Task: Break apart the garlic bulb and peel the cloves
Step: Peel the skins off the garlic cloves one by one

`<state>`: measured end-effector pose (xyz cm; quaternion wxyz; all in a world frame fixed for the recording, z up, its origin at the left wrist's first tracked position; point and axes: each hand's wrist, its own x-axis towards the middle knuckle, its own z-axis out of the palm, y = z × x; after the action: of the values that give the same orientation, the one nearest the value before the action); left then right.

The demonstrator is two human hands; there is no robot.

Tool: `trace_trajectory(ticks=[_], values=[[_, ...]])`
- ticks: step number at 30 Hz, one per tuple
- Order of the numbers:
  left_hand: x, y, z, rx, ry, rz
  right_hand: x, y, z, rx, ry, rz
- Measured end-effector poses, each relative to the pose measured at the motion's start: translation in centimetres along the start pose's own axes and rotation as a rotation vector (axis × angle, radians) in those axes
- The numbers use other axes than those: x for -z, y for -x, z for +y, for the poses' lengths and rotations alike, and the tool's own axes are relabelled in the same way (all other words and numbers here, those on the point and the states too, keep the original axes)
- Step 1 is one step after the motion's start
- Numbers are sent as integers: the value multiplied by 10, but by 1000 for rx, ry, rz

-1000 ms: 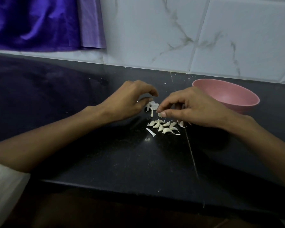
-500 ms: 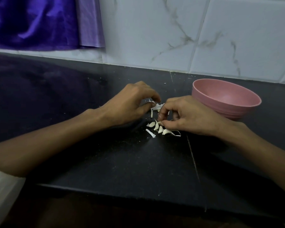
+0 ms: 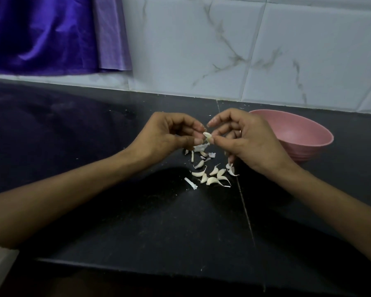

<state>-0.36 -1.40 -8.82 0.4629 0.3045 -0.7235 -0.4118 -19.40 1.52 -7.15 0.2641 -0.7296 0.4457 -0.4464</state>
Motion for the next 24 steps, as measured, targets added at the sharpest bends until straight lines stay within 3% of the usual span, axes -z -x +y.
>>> trace_trajectory(ticks=[4,13,24], values=[[-2,2,2,-5,90,28,-1,1,0,-92,-116,-1],[-2,3,0,-26,25,115,-7,7,-5,-309,-465,-15],[-7,7,-3,-67,-20,164,-11,11,-5,-401,-600,-29]])
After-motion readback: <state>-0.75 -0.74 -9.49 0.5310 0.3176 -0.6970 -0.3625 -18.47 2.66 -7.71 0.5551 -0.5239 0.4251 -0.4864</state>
